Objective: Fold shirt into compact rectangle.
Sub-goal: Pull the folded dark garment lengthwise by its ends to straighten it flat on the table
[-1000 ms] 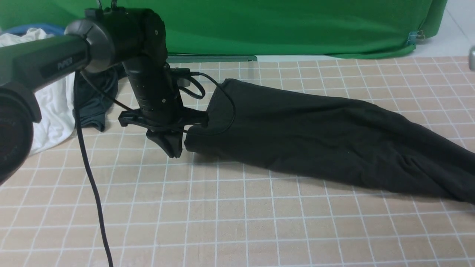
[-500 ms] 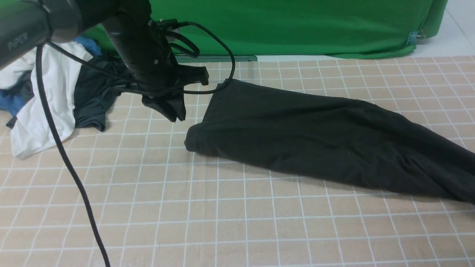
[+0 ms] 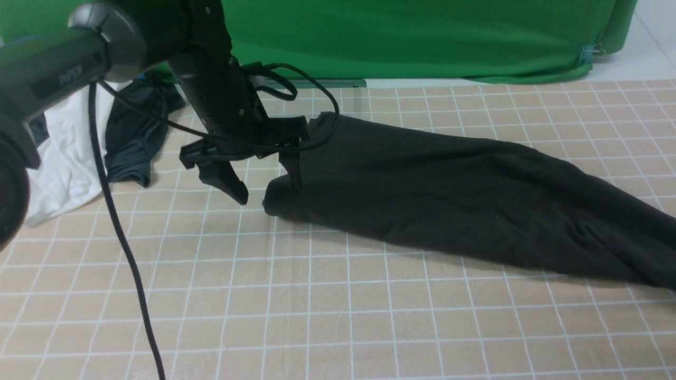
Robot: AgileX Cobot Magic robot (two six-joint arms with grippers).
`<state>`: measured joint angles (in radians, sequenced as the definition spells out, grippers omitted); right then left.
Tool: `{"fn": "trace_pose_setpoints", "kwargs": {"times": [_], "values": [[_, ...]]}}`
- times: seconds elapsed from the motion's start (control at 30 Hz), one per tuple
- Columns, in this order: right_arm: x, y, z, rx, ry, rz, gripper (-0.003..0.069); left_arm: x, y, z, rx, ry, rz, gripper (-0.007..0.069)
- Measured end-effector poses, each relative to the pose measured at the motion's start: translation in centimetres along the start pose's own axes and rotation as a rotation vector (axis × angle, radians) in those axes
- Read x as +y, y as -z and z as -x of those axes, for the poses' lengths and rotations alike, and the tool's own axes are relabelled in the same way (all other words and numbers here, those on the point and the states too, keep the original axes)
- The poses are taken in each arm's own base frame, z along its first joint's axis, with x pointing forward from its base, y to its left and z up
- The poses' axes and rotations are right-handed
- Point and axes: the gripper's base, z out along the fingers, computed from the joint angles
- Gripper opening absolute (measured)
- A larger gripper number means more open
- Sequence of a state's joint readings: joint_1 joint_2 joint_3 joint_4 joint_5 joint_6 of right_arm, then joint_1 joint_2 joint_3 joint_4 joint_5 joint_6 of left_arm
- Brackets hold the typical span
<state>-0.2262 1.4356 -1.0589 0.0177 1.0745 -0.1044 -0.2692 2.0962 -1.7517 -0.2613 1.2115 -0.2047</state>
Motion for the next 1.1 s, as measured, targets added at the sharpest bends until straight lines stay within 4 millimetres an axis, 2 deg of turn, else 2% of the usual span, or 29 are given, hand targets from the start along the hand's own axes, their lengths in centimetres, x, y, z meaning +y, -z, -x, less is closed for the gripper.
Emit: {"fn": "trace_pose_setpoints", "kwargs": {"times": [0.1, 0.23, 0.33, 0.43, 0.47, 0.53, 0.7, 0.77, 0.93, 1.03, 1.1], "values": [[0.0, 0.0, 0.0, -0.001, 0.003, 0.0, 0.0026, 0.1, -2.6, 0.3, 0.063, 0.017, -0.029, 0.0606], [0.0, 0.0, 0.0, -0.004, 0.007, 0.001, 0.0026, 0.3, -4.4, 0.6, 0.088, 0.04, -0.041, 0.0549], [0.0, 0.0, 0.1, -0.011, 0.011, 0.0, 0.0026, 0.4, -5.0, 0.7, 0.094, 0.064, -0.051, 0.0411], [0.0, 0.0, 0.2, -0.019, 0.011, 0.0, 0.0026, 0.3, -5.0, 0.8, 0.089, 0.068, -0.058, 0.0232], [0.0, 0.0, 0.2, -0.021, 0.014, 0.002, 0.0026, 0.3, -5.0, 0.8, 0.089, 0.068, -0.058, 0.0141], [0.1, 0.0, 0.2, -0.024, 0.012, 0.013, 0.0026, 0.3, -5.0, 0.7, 0.093, 0.066, -0.053, 0.0095], [0.4, 0.0, 0.0, 0.001, 0.009, 0.049, 0.0026, 0.6, -4.3, 0.1, 0.098, 0.05, -0.019, 0.0092], [0.6, 0.0, -0.4, 0.04, 0.01, 0.061, 0.0026, 0.8, -3.3, -0.7, 0.089, 0.041, -0.001, 0.0092], [0.7, -0.1, -1.4, 0.067, 0.012, 0.074, 0.0026, 1.9, -0.5, -4.5, 0.093, 0.022, 0.072, 0.0092], [0.9, -0.5, -2.5, 0.083, 0.011, 0.077, 0.0031, 3.3, 0.1, -7.6, 0.121, 0.028, 0.143, 0.0092], [0.9, -1.2, -3.1, 0.085, 0.008, 0.077, 0.0056, 3.9, 0.3, -8.9, 0.108, 0.041, 0.17, 0.0092]]}}
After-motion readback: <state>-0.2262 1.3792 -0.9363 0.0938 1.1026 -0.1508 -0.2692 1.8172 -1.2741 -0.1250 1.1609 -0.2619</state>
